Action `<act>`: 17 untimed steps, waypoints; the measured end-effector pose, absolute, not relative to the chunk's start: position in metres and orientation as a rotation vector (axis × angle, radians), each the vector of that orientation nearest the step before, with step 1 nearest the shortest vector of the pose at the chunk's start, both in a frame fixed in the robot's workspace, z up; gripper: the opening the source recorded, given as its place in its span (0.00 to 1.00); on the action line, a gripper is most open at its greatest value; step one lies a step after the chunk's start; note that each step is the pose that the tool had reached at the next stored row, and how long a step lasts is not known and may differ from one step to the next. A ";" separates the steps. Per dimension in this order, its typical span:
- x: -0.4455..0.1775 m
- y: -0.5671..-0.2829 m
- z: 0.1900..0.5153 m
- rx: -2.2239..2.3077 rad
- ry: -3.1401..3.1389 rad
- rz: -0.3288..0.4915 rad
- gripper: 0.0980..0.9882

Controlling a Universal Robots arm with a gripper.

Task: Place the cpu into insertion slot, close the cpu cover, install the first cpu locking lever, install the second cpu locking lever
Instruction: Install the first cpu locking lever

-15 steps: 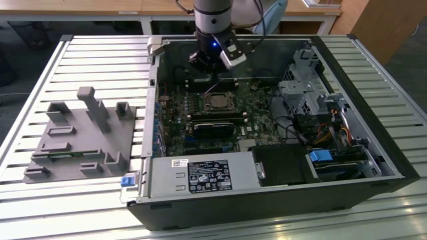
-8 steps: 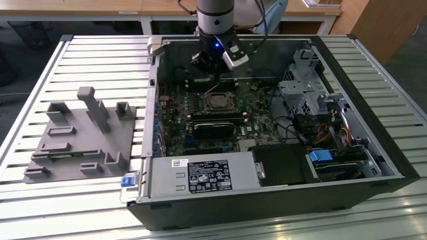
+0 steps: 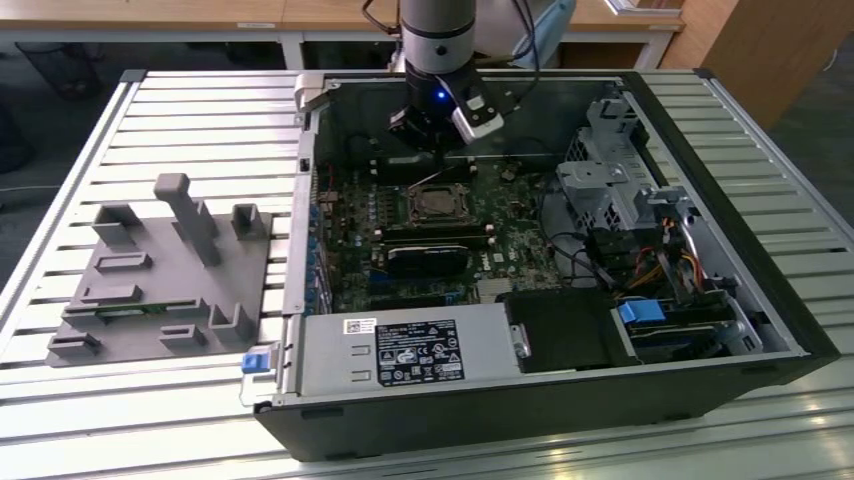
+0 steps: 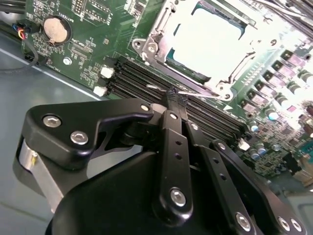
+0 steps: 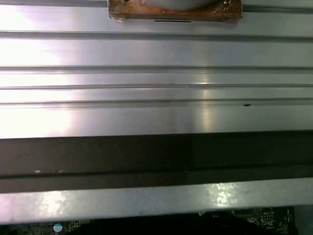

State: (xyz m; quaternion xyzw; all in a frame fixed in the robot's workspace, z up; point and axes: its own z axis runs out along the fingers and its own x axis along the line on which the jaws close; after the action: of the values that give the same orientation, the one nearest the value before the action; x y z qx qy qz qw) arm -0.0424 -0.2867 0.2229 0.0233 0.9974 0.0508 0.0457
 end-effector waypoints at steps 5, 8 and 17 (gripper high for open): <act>-0.036 -0.287 0.219 0.071 3.045 0.155 0.01; -0.033 -0.287 0.217 0.071 3.045 0.155 0.01; -0.029 -0.286 0.213 0.071 3.045 0.155 0.01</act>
State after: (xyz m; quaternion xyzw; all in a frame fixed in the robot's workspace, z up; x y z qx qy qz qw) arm -0.0290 -0.2865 0.2126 0.0233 0.9974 0.0506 0.0457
